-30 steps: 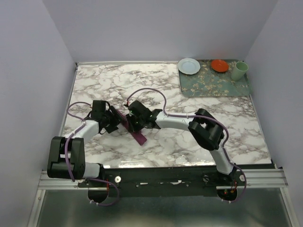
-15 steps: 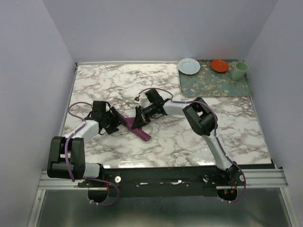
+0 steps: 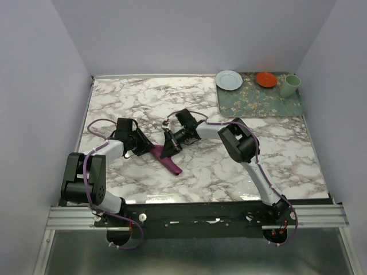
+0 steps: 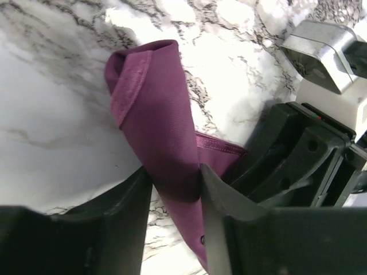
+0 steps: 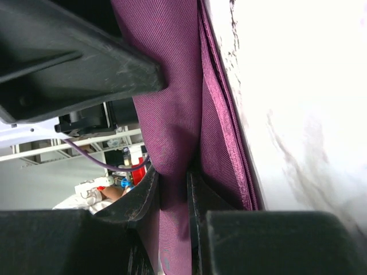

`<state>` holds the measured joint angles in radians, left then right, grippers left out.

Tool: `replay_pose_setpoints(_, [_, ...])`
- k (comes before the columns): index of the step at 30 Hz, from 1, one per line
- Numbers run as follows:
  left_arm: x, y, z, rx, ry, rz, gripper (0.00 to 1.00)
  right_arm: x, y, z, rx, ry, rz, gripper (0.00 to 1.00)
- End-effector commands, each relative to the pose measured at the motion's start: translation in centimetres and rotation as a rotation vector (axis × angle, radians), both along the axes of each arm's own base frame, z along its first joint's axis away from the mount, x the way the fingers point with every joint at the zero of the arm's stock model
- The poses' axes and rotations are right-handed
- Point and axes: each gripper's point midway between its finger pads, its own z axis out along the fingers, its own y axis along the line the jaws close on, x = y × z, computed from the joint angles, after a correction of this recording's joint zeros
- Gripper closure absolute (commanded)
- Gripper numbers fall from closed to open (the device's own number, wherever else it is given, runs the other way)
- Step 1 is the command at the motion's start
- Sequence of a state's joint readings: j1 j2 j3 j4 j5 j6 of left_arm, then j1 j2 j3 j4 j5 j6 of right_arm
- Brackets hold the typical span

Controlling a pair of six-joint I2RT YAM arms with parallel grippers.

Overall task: Fold the napkin, place the utensils inside, and roll it up
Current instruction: Roll the napkin with the utensil

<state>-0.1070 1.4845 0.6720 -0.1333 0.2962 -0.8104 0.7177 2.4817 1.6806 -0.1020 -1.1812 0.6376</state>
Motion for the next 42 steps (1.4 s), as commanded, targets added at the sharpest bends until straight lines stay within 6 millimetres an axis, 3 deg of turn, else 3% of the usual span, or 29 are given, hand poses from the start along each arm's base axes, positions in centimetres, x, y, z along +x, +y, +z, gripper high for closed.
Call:
replay_pose_setpoints(1, [-1.4,0.7,-1.5,0.051,0.050,0.015,0.59,-0.5,-1.2,-3.1,-0.121,0.065,-0.038,0.89])
replay_pose_setpoints(8, [-1.4,0.6,-0.9,0.049,0.041,0.015,0.65,0.9,-2.0,-1.9,-0.223,-0.115,-0.078,0.64])
replay_pose_setpoints(9, [-1.4,0.5,-0.9,0.048,0.041,0.013,0.66,0.9,-2.3,-0.6,-0.238,-0.143,-0.083,0.61])
replay_pose_setpoints(14, [-1.6,0.2,-0.9,0.045,0.042,0.005,0.66,2.1,-3.6,1.6,-0.337,-0.317,-0.124,0.55])
replay_pose_setpoints(17, [-1.8,0.0,-1.1,0.038,0.050,0.002,0.66,2.0,-3.7,2.9,-0.379,-0.410,-0.133,0.52])
replay_pose_setpoints(19, [-1.8,0.0,-1.2,0.037,0.048,0.002,0.66,0.9,-3.1,3.2,-0.406,-0.458,-0.111,0.51])
replay_pose_setpoints(28, [-2.0,0.0,-1.3,0.038,0.054,0.008,0.66,0.4,-0.3,2.1,-0.646,-0.877,-0.175,0.43])
replay_pose_setpoints(35, [-1.9,-0.1,-1.3,0.035,0.054,0.010,0.66,0.5,0.3,1.3,-0.744,-1.037,-0.175,0.46])
replay_pose_setpoints(42, [-2.2,0.0,-1.4,0.033,0.055,0.020,0.66,-0.3,0.9,0.1,-0.770,-1.055,-0.134,0.43])
